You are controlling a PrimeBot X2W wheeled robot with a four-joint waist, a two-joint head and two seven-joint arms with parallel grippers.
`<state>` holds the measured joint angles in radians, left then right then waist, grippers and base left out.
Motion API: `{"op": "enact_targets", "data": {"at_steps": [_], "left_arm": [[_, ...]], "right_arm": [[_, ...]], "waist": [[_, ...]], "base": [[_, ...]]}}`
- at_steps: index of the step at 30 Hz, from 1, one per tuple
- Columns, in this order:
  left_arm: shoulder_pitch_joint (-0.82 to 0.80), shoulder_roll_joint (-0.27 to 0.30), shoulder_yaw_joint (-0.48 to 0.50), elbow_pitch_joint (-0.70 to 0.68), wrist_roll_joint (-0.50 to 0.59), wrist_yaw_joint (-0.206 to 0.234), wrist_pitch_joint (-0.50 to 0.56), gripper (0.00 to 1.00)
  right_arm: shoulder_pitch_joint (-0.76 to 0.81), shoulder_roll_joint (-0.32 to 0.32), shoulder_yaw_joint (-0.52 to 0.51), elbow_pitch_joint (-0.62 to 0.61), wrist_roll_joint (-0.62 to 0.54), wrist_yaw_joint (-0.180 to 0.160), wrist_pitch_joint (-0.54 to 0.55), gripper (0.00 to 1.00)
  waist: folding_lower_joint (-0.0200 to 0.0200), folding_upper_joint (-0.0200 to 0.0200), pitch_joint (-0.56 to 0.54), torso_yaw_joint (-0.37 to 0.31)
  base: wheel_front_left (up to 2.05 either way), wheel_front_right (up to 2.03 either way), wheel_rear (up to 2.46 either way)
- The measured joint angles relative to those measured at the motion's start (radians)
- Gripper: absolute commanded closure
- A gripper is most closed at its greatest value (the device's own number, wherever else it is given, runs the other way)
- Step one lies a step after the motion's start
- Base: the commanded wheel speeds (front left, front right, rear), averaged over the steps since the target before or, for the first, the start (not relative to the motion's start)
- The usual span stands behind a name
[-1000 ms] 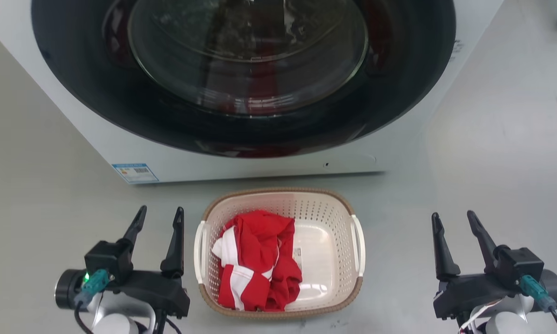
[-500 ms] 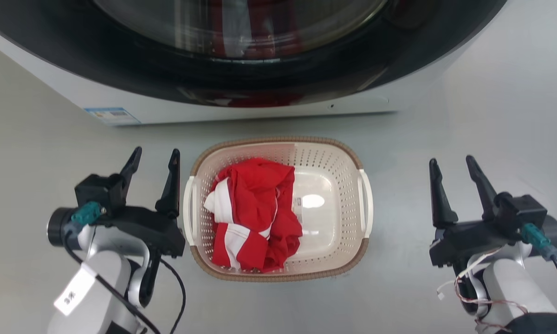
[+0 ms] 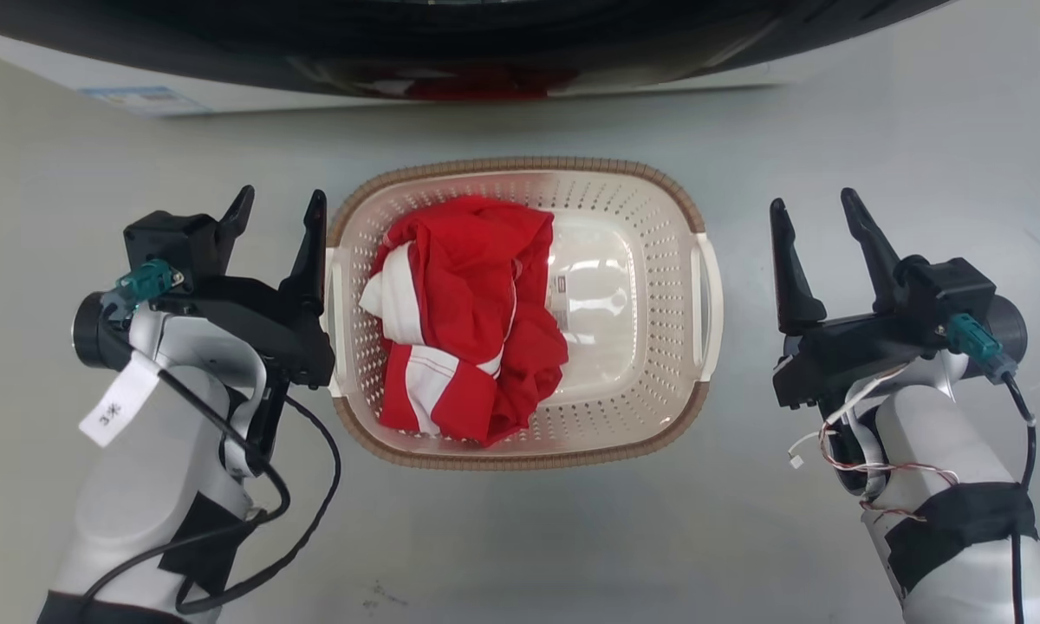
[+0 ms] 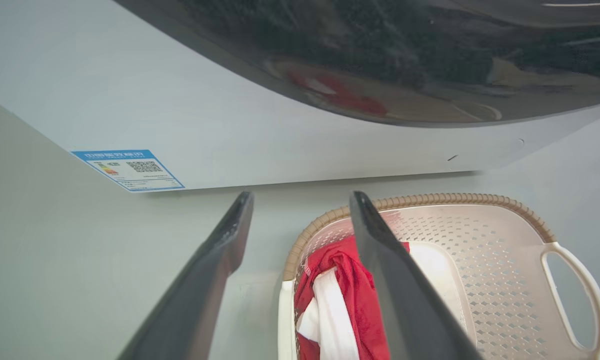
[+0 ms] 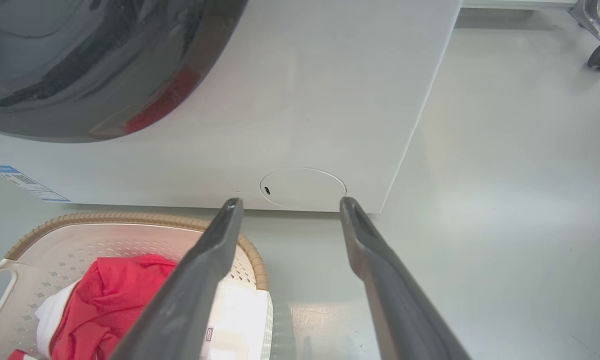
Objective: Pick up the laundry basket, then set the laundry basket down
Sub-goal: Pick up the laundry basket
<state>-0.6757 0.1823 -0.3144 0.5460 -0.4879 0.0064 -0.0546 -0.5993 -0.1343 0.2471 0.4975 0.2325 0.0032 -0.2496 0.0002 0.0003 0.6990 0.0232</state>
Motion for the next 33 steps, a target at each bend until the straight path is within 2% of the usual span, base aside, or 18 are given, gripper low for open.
{"op": "enact_targets", "data": {"at_steps": [13,17,29,30,31,32,33], "left_arm": [[-0.039,-0.044,-0.019,0.202,-0.019,-0.06,0.001,0.0],[-0.052,-0.06,-0.021,0.255,-0.021,-0.069,0.001,0.0],[-0.121,-0.06,-0.012,0.378,-0.05,-0.087,-0.014,0.0],[-0.126,-0.062,-0.011,0.388,-0.053,-0.092,-0.014,0.0],[-0.129,-0.063,-0.011,0.397,-0.058,-0.096,-0.013,0.51],[-0.134,-0.065,-0.012,0.407,-0.058,-0.096,-0.013,1.0],[-0.14,-0.066,-0.012,0.415,-0.058,-0.101,-0.013,1.0]], "right_arm": [[-0.055,0.031,0.053,0.154,-0.022,0.032,0.0,0.0],[-0.069,0.035,0.063,0.186,-0.022,0.041,0.0,0.0],[-0.109,0.051,0.086,0.257,-0.022,0.051,0.0,0.0],[-0.109,0.051,0.086,0.263,-0.022,0.054,0.0,0.55],[-0.109,0.052,0.087,0.269,-0.022,0.056,0.0,1.0],[-0.111,0.052,0.087,0.275,-0.022,0.059,0.0,1.0],[-0.115,0.052,0.09,0.283,-0.022,0.06,0.0,1.0]], "waist": [[-0.0001,-0.0001,0.122,0.005],[-0.0001,-0.0001,0.146,0.005],[-0.0001,-0.0001,0.206,0.002],[-0.0001,-0.0001,0.207,0.001],[-0.0001,-0.0001,0.208,0.001],[-0.0002,-0.0002,0.209,0.002],[-0.0001,-0.0003,0.21,0.002]], "base": [[0.0,0.0,0.0],[0.0,0.0,0.0],[0.0,0.0,0.0],[0.0,0.0,0.0],[0.0,0.0,0.0],[0.0,0.0,0.0],[0.0,0.0,0.0]]}}
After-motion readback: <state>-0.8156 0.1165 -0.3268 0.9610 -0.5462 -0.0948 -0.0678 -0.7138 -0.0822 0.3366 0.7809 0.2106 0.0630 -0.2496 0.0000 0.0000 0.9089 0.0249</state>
